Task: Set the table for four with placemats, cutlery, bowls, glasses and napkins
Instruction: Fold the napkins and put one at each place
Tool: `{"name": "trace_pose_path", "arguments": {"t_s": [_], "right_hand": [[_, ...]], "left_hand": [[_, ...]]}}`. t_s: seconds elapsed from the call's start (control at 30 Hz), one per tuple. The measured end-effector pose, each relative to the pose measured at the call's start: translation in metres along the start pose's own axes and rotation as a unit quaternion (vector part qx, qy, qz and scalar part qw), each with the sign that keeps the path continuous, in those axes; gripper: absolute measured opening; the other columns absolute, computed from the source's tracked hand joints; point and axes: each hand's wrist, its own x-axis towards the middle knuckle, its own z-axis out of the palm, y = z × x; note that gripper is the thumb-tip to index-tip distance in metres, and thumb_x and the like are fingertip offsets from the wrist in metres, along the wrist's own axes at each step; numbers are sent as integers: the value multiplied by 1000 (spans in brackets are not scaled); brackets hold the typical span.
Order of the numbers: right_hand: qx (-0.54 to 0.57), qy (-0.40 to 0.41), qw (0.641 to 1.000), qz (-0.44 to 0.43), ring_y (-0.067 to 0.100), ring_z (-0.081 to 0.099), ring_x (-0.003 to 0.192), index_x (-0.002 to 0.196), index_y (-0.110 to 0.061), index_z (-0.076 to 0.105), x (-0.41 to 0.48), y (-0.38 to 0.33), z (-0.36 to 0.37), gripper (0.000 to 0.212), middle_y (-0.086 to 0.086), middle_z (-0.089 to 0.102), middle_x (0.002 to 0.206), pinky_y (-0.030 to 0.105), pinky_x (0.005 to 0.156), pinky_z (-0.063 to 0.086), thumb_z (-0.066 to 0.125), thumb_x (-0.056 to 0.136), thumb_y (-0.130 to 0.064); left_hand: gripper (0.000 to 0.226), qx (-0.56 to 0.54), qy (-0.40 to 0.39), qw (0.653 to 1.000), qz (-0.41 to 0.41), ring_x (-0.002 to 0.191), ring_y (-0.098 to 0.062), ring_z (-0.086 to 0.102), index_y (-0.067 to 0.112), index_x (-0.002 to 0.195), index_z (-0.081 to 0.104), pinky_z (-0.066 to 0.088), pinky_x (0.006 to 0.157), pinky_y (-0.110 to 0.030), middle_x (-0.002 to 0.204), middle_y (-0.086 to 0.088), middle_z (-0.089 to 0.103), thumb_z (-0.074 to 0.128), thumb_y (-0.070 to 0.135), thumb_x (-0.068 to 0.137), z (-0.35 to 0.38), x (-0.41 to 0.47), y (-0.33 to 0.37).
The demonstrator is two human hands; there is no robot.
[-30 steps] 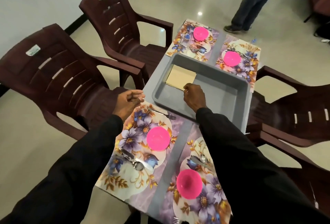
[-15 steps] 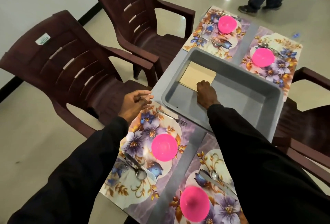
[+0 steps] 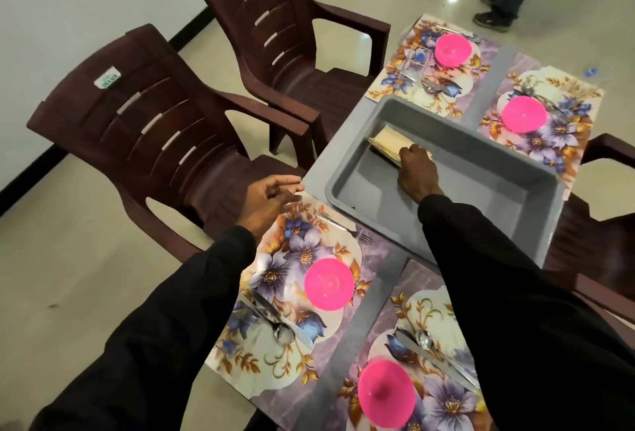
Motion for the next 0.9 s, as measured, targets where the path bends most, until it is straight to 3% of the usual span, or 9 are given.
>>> {"name": "trace_pose_path", "arguments": {"t_s": [0.1,0.27,0.37,0.47,0.6,0.7,0.8,0.9], "right_hand": [[53,31,998,4,41,56,95,97,-1,60,-15,1,-24,16,22,58,102,44,70,49,58,83,6],[120,86,989,0,32,55,74,87,-6,64,-55,-12,-79,11,19,64,87,31,63,34,60,80,1],[137,104,985,-30,28,52,71,86,-8,66,-92,-34,-107,11,16,64,85,31,61,34,58,82,-2],[145,112,981,-67,26,53,76,90,-9,67,-132,-63,-128,11,12,62,87,34,62,41,57,86,-7],[129,142,974,-122,28,57,81,103,-5,69,-194,-107,-148,14,15,64,96,27,66,36,68,92,-13],[98,141,968,-183,22,58,84,108,-8,69,-238,-136,-154,24,12,65,102,27,65,49,75,91,-24],[57,162,962,-214,22,61,87,107,-9,71,-277,-156,-152,25,11,67,104,31,68,57,81,84,-12],[14,166,955,-245,29,62,94,112,-8,72,-316,-166,-144,33,13,67,108,37,73,54,80,80,-4]], "left_hand": [[23,-23,-13,1000,-9,104,-30,71,1,121,66,61,86,-33,117,-18,72,61,2,99,8,-8,7],[22,-104,-31,993,-42,99,-30,69,0,120,66,61,78,-28,118,-20,71,56,8,103,28,-31,24],[28,-148,-62,985,-66,101,-31,71,-3,125,63,59,93,-38,125,-23,69,54,16,106,37,-50,31],[31,-178,-93,975,-92,114,-38,67,3,120,62,53,103,-46,130,-24,66,48,28,108,40,-68,35],[56,-257,-122,949,-139,118,-41,66,1,131,55,51,104,-51,132,-26,64,45,49,105,35,-94,36],[74,-341,-123,915,-177,118,-49,63,-1,134,53,47,105,-60,130,-31,62,43,63,100,24,-113,34],[77,-412,-111,884,-190,116,-50,62,2,137,53,45,104,-65,126,-32,65,38,67,99,9,-131,28],[73,-408,-116,881,-208,115,-45,64,6,139,56,50,100,-58,126,-27,67,37,65,101,-10,-150,18]]}}
